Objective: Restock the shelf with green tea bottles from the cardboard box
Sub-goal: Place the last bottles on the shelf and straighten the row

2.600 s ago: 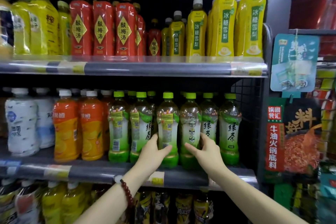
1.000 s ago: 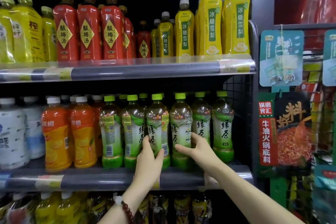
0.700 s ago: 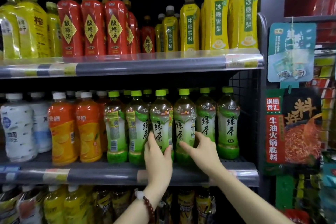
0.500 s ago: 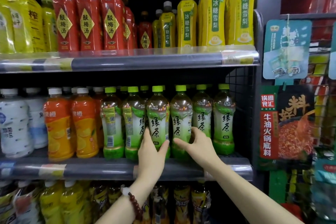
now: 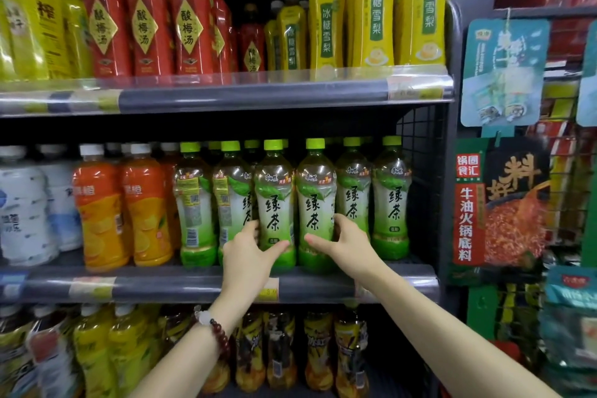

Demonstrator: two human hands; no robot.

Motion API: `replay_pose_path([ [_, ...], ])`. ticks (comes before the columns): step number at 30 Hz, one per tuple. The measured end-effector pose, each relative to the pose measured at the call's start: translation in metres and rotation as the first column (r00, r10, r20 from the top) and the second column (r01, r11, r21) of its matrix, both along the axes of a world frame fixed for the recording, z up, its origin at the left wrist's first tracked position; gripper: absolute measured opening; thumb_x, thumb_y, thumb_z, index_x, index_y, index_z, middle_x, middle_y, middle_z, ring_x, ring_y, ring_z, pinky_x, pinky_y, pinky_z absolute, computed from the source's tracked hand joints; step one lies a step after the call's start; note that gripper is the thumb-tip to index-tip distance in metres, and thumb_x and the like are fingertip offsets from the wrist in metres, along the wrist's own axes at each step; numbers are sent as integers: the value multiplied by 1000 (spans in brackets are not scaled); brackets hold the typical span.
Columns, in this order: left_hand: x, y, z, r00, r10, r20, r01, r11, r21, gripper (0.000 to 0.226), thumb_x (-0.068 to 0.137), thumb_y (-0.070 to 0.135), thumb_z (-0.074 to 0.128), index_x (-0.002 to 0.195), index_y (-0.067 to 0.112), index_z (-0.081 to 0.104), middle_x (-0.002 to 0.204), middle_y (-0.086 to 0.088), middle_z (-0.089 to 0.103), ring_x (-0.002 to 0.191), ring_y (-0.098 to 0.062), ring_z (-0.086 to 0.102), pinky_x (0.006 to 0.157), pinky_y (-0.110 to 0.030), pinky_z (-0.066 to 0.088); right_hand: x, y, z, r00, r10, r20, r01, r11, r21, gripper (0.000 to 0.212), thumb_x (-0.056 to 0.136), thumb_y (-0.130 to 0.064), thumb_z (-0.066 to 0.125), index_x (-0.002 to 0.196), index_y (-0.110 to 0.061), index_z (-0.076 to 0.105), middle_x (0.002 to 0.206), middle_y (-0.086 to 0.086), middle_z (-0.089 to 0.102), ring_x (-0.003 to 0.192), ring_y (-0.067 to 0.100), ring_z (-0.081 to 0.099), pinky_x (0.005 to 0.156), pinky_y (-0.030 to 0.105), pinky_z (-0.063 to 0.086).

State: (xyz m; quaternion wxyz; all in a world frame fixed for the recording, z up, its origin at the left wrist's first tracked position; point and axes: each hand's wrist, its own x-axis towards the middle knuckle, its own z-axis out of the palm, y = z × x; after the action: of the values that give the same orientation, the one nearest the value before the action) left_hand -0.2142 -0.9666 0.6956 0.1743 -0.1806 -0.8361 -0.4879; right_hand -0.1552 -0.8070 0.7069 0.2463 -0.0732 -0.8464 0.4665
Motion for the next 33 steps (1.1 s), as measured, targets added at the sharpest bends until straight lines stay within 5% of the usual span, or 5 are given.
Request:
replay_pose_path([
  [8,8,-5,5,996,-87,26,87,996,26,70,80,23,72,141,7,40,141,-12,50,130,-23,48,108,-43,41,6,-9,1,994,-112,-4,111,987,116,86,83,-47,68,148,-5,29,150,11,41,138,26,38,110,37,34],
  [11,10,-9,6,998,-31,-52,29,999,-30,59,83,12,69,137,6,46,134,-13,57,123,-24,56,105,-39,45,10,-16,1,973,-225,-48,229,939,258,61,83,-47,67,123,-3,52,107,10,61,103,25,57,81,31,46],
  [22,-24,-75,6,940,-210,-270,137,955,-264,39,83,18,69,121,14,61,113,-4,68,102,-18,63,92,-32,52,26,-75,7,825,-546,-146,467,511,722,29,91,-41,55,94,-12,52,97,7,66,95,29,60,72,36,50],
  [26,-47,-110,10,911,-261,-318,170,943,-285,34,81,23,71,113,15,66,108,-1,70,98,-15,64,89,-27,52,16,-113,13,850,-512,-127,432,536,726,27,91,-40,56,89,-15,46,92,4,64,86,26,59,65,34,51],
  [33,-74,-155,12,929,-247,-275,182,953,-241,37,80,28,73,113,16,65,102,0,69,93,-13,64,84,-33,55,-14,-166,18,918,-384,-104,366,714,596,43,91,-40,59,125,-15,52,117,2,62,100,23,61,78,37,54],
])
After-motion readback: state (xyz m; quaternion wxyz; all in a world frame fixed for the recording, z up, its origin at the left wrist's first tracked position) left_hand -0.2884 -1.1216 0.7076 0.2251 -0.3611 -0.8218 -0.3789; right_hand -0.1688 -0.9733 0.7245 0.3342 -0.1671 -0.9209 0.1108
